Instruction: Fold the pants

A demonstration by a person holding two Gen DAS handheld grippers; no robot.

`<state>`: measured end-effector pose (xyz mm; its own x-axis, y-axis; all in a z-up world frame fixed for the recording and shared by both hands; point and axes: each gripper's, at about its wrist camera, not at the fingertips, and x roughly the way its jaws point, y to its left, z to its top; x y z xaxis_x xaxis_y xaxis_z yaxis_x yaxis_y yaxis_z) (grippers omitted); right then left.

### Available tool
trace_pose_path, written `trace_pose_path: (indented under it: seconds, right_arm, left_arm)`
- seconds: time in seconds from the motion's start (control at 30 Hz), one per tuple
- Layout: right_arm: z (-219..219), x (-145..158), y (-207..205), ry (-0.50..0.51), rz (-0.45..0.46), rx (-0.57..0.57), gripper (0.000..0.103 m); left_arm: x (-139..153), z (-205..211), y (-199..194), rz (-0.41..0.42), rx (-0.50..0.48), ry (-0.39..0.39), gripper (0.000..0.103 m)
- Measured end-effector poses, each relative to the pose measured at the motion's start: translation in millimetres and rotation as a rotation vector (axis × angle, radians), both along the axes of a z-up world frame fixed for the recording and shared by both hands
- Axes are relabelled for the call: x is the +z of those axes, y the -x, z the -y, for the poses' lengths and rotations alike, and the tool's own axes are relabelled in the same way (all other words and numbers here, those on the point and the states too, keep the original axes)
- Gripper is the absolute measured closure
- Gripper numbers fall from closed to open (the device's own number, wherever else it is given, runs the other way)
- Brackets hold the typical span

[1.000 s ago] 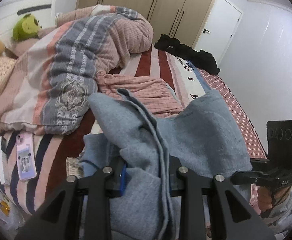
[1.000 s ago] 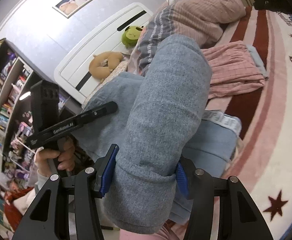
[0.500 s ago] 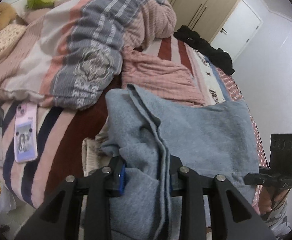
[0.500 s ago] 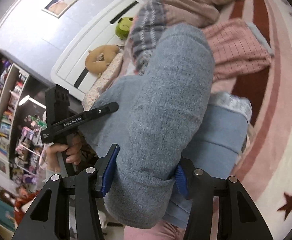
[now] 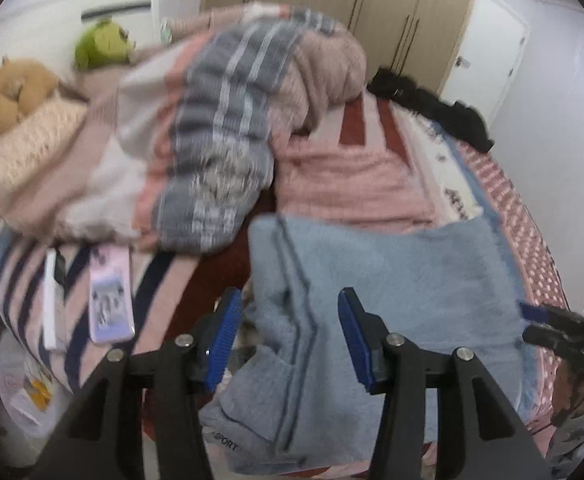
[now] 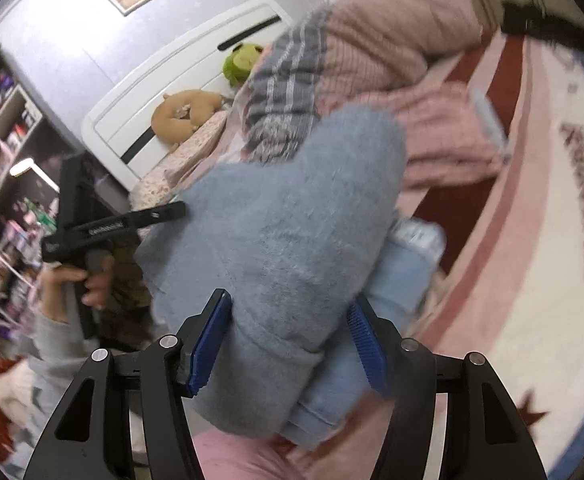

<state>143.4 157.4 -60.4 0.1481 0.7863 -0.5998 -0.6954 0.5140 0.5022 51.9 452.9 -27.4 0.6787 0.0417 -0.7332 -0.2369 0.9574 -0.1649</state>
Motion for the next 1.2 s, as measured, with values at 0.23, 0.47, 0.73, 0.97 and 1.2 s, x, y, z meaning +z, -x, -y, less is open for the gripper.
trace_pose_path:
  seconds: [0.23,0.47,0.73,0.97,1.2]
  right_arm:
    - [1.3,46.1,23.0,-0.082,0.186,0.062,0.046]
    - [-25.6,7.8,31.3,0.034,0.159,0.131,0.051]
    - [-21.6,-27.2,21.2,0.066,0.101,0.122,0.054]
    - [-1.2,-8.8,31.1,0.025,0.150,0.088,0.053]
    - [65.5,11.5,43.4,0.020,0.256,-0.012,0.042]
  left_arm:
    - [6.1,38.7,-5.7,0.035,-0.166,0.021,0.057]
    - [-52.8,25.7,-18.4,-0.095,-0.123,0.109,0.061]
    - [-65.1,37.1,-15.5,-0.097,-0.079,0.091,0.061]
    - [-44.8,70.9,-3.1,-0.042,-0.061,-0.017,0.050]
    - [0.3,145.1,9.7,0.112,-0.118,-0.112,0.035]
